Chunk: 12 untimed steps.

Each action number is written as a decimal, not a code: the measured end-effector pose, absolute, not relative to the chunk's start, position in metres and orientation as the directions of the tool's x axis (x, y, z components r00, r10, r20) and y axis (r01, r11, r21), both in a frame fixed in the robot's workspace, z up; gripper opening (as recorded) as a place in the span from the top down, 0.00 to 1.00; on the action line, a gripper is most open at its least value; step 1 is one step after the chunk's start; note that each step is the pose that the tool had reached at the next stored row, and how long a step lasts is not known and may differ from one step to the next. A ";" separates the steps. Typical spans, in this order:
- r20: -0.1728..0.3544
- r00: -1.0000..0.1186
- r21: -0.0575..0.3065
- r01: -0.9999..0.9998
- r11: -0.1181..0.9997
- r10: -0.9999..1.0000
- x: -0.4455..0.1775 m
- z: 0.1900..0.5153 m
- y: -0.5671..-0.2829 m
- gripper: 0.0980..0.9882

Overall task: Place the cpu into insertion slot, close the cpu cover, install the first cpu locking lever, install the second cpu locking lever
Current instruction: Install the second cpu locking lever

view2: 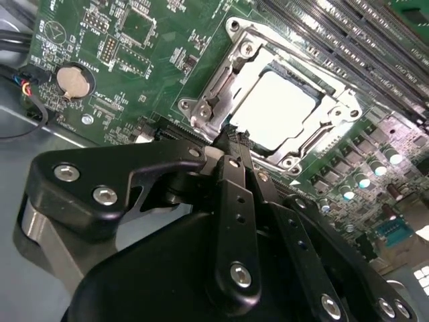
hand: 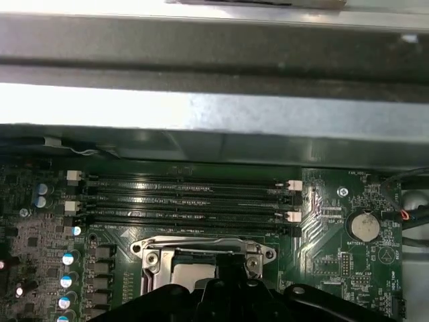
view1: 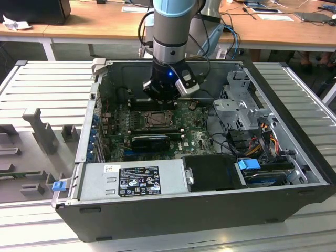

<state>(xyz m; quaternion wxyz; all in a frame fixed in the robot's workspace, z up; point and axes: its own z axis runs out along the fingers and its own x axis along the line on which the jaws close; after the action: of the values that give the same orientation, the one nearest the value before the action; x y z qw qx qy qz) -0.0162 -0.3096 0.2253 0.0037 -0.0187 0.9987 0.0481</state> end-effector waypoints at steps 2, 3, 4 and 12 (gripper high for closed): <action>-0.009 -0.999 0.096 -0.038 0.995 -0.037 -0.016 0.225 -0.312 0.99; -0.009 -0.999 0.096 -0.038 0.995 -0.037 -0.016 0.225 -0.313 0.99; -0.009 -0.999 0.096 -0.038 0.995 -0.037 -0.016 0.226 -0.314 0.99; -0.009 -0.999 0.098 -0.038 0.994 -0.037 -0.016 0.244 -0.317 0.99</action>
<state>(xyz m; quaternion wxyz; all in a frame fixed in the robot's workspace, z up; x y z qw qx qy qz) -0.0164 -0.3171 0.2441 0.0037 -0.0187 0.9986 0.0490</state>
